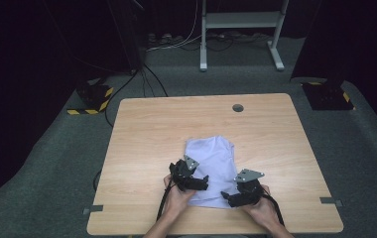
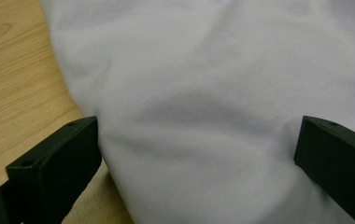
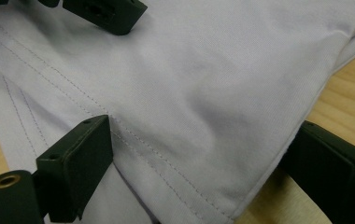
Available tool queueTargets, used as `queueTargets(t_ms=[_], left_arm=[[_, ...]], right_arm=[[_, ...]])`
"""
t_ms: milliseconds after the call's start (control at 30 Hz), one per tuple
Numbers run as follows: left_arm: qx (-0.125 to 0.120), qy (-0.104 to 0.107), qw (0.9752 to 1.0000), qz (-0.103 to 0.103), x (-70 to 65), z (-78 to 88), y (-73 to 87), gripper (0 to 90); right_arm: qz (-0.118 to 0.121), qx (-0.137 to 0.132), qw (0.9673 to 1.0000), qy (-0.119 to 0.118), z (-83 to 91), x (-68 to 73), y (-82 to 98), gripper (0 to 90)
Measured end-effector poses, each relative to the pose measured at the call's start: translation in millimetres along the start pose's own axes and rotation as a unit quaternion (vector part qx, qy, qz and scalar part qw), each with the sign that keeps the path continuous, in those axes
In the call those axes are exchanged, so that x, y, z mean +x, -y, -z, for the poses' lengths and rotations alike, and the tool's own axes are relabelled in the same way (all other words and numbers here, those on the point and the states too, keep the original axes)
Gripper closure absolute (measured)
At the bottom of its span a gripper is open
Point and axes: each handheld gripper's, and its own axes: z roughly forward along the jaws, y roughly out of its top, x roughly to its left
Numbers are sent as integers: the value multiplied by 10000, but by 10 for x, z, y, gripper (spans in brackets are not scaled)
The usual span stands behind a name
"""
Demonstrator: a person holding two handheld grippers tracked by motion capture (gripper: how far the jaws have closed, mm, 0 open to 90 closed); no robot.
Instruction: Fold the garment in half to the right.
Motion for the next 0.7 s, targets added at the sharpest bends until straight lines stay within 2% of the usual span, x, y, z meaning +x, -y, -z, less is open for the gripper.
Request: queueTargets(t_ms=[100,200,300,367,433,500,633,700], left_arm=[[36,-75,9999,128,71,-112,-115,15],[76,-153,9995,282,179,-218,-257,20],[10,-236,9990,372,219,-224,-352,34],[-161,-129,9992,334,197,-170,-366,29],[-225,-85,9994,256,174,-146,-356,26],[-156,-98,9996,197,156,-159,-342,25],[-72,-168,9997,134,138,-187,-311,17],[6,-192,9998,42,130,-180,-296,15]], right_arm=[[-78,11,9999,95,-69,-104,-70,97],[-223,63,9994,239,-181,-274,-193,95],[-294,154,9989,343,-269,-408,-312,104],[-277,79,9989,380,-242,-413,-335,122],[-227,-26,9990,395,-170,-393,-317,127],[-274,-123,9989,348,-104,-383,-260,130],[-282,-69,9991,312,-123,-348,-208,126],[-156,-23,9994,310,-148,-297,-211,126]])
